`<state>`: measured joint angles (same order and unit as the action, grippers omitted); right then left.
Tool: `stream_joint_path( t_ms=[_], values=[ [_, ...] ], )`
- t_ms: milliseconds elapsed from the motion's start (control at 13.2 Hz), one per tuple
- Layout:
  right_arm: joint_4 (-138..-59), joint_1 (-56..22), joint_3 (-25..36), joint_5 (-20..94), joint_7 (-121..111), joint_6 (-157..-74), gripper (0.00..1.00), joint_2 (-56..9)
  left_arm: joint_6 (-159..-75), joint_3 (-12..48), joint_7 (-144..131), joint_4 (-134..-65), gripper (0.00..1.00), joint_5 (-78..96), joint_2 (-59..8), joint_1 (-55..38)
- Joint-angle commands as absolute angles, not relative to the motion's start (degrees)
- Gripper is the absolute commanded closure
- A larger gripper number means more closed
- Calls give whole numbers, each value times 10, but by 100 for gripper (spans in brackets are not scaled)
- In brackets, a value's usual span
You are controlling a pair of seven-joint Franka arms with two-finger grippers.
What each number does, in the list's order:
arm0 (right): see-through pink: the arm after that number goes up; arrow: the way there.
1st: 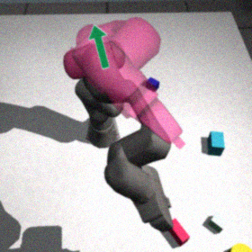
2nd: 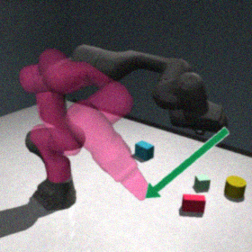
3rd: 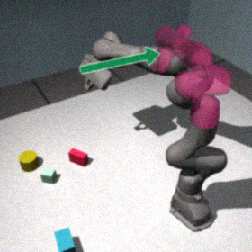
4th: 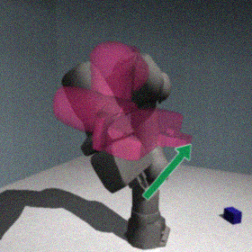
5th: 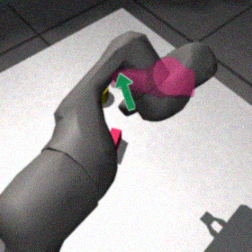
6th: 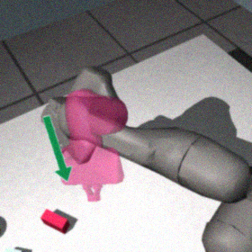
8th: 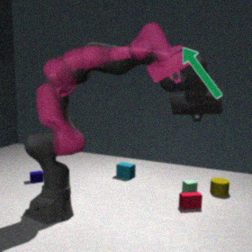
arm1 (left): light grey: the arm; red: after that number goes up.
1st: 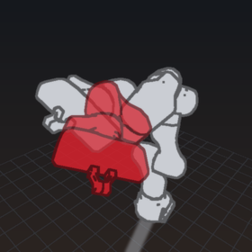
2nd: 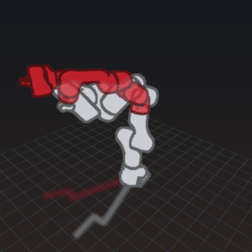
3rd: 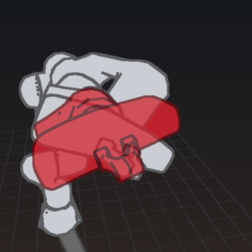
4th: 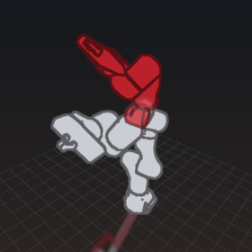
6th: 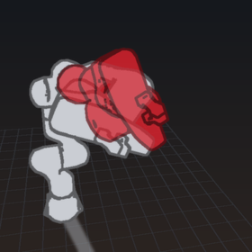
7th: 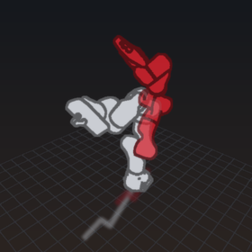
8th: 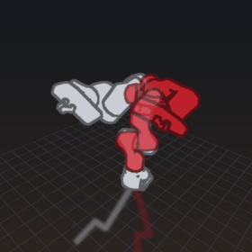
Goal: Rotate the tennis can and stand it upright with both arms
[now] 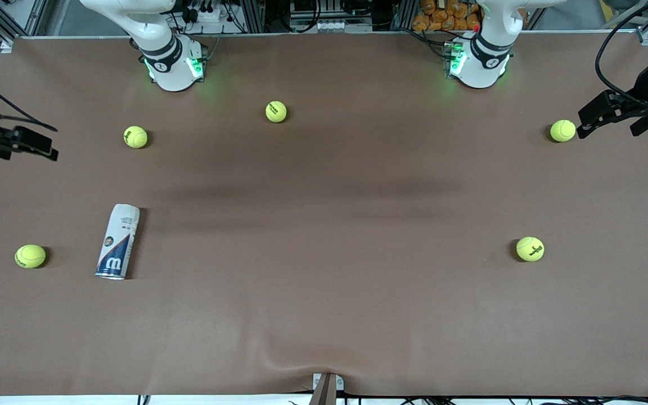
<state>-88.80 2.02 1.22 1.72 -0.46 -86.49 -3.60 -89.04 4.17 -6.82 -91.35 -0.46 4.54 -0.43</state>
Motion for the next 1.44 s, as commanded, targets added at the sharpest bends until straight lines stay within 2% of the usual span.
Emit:
stream_joint_path(
  t_ms=[0,529,983,1361],
  values=[
    [-933,18,12,9,-12,-911,0,-38,-884,45,-74,-907,0,3,45,0],
    [-934,25,13,-3,-12,-1025,0,-189,-884,42,-72,-907,0,3,45,1],
    [-934,64,13,-8,-68,-1130,0,-300,-884,40,-73,-907,0,3,45,2],
    [-937,69,11,-1,-70,-1177,0,-361,-884,40,-74,-908,0,3,45,2]
  ],
)
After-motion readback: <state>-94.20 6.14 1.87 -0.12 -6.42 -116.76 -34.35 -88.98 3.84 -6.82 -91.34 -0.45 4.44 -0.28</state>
